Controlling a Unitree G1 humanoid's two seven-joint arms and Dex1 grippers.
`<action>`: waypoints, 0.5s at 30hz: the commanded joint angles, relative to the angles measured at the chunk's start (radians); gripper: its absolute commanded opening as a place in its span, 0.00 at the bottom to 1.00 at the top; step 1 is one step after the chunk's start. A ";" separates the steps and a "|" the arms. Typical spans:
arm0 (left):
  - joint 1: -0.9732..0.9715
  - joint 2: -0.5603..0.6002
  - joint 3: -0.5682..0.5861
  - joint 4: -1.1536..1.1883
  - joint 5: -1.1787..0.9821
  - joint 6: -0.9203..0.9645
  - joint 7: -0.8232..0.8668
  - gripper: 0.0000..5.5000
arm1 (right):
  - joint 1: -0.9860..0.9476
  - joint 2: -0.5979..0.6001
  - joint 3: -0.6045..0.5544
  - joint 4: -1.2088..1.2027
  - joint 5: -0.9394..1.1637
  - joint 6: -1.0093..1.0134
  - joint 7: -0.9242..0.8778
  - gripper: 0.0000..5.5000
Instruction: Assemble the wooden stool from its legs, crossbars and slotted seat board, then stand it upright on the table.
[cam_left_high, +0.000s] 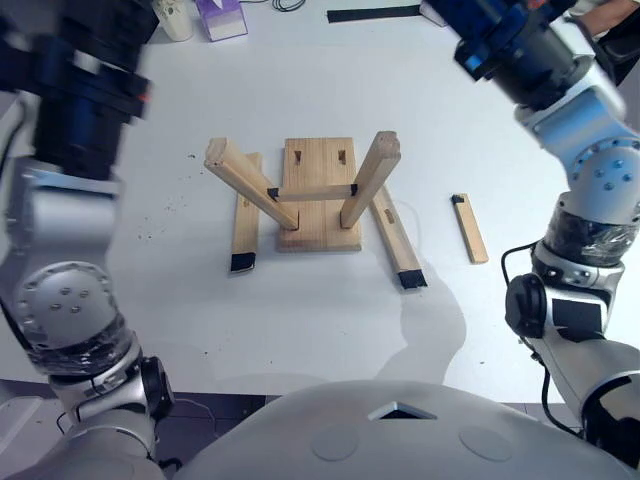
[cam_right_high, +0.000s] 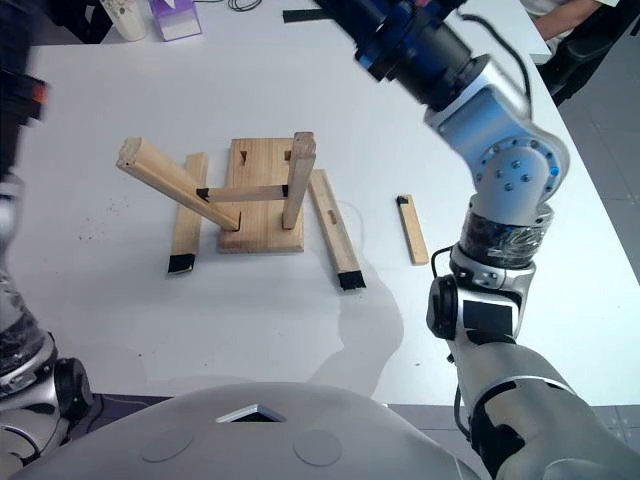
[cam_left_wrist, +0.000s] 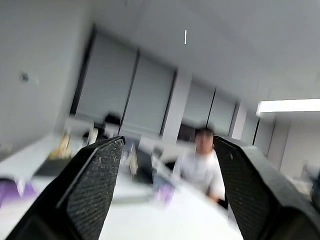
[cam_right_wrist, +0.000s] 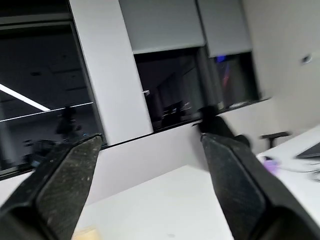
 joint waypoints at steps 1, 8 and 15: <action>0.117 -0.014 -0.005 0.134 0.112 0.021 -0.013 0.60 | 0.080 -0.050 0.090 0.083 -0.226 -0.124 0.003 0.66; 0.461 -0.085 -0.117 0.377 0.368 -0.072 -0.319 0.51 | 0.218 -0.097 0.304 0.123 -0.430 -0.298 0.269 0.48; 0.611 0.071 -0.260 0.283 0.470 -0.034 -0.707 0.31 | 0.216 -0.106 0.427 0.279 -0.545 -0.400 0.477 0.29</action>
